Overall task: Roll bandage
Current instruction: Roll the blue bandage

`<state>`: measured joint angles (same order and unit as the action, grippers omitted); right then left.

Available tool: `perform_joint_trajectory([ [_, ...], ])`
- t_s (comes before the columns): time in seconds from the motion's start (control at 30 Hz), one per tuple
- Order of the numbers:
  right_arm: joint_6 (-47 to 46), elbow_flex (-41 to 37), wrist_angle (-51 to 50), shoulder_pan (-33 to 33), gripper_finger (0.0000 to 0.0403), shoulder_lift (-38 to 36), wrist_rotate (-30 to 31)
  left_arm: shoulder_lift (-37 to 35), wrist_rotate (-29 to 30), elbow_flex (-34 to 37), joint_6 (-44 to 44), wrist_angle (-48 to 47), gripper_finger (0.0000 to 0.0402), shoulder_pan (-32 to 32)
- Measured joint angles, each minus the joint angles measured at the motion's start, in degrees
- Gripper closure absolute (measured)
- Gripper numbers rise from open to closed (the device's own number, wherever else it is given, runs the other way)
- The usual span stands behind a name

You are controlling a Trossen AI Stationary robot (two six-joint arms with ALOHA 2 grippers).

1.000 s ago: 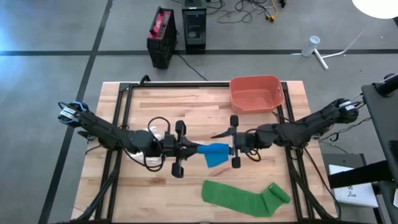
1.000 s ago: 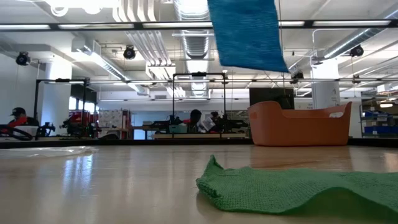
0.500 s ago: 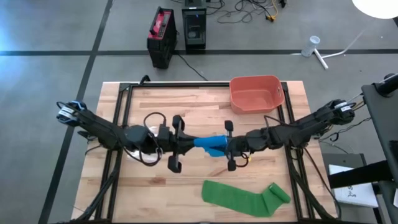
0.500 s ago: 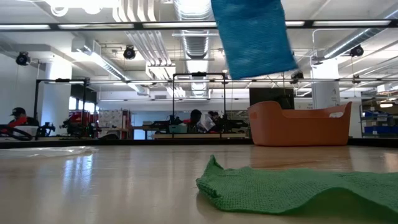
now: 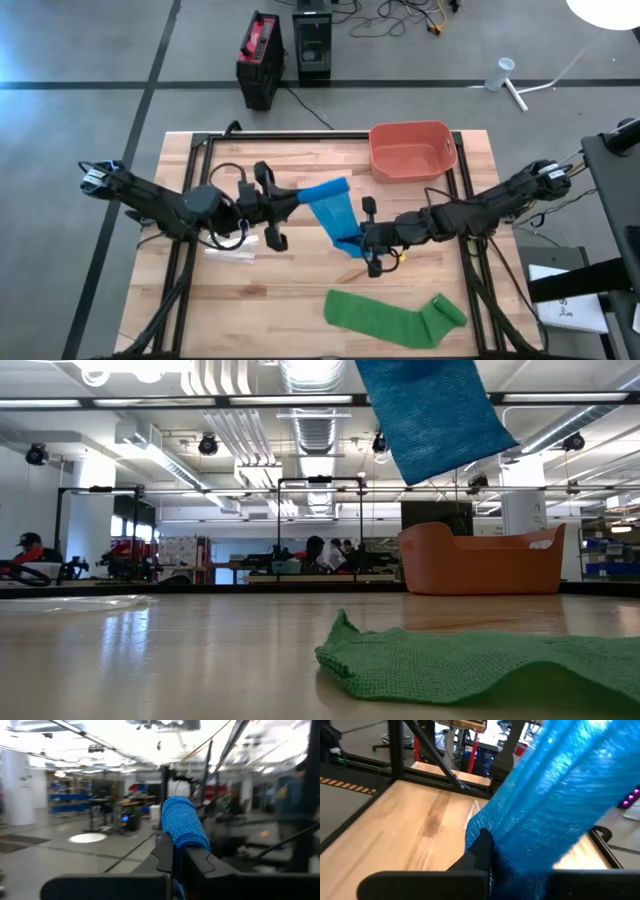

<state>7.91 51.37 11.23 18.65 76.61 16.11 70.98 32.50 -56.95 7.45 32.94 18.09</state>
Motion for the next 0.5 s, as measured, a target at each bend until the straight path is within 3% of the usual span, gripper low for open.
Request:
perform_joint_trajectory([
  [0.27,-0.51,0.42,0.15,3.01,0.0403,-1.44,-0.01,-0.58,1.86,0.0,3.9,-4.34,0.04,-1.45],
  [0.5,0.11,3.45,0.04,5.63,0.0403,-2.18,-1.23,0.59,8.53,0.0,12.44,-4.68,0.04,-1.6],
])
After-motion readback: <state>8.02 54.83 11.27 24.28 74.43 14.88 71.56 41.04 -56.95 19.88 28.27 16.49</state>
